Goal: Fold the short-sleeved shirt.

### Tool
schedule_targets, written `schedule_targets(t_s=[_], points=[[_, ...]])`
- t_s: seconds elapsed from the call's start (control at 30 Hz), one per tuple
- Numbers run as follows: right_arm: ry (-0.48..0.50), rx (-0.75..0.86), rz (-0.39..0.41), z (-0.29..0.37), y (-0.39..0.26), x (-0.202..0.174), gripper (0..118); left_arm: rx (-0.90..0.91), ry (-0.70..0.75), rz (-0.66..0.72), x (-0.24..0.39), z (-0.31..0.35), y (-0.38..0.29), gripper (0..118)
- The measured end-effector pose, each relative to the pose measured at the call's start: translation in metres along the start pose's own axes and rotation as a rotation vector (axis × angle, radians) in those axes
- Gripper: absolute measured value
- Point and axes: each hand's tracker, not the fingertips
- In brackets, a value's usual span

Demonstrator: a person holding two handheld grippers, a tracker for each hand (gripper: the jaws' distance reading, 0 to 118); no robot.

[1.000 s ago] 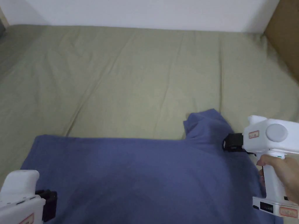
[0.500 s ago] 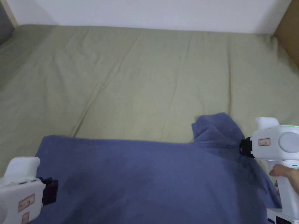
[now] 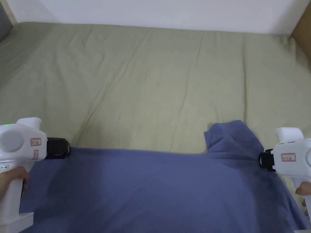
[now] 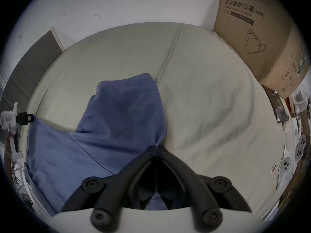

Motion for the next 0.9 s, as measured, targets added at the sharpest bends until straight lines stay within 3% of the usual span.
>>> schedule_targets(t_s=[0.07,0.13,0.17,0.2,0.23,0.33,0.53,0.9], points=[[-0.001,-0.001,-0.002,0.0,0.0,0.0,0,-0.003,0.0,0.0,0.001,-0.001,-0.003,84],[0.008,0.0,-0.015,-0.001,0.0,0.001,0,0.029,0.007,-0.056,0.006,0.01,-0.005,54],[0.011,0.0,-0.018,0.001,-0.001,0.001,0,0.03,0.001,-0.058,0.007,0.013,-0.004,33],[0.015,0.003,-0.021,0.004,-0.001,0.002,0,0.029,-0.024,-0.046,0.005,0.017,-0.004,2],[0.02,0.01,-0.027,0.011,-0.003,0.002,0,0.026,-0.105,0.001,0.005,0.022,-0.003,2],[0.036,0.025,-0.048,0.027,-0.004,0.006,0,0.058,-0.045,-0.042,0.009,0.038,-0.006,2],[0.071,0.07,-0.075,0.078,-0.02,0.008,0,0.106,-0.058,-0.079,0.006,0.1,-0.02,2],[0.082,0.115,-0.021,0.196,-0.127,0.007,0,0.167,-0.084,-0.136,-0.026,0.209,-0.122,2]])
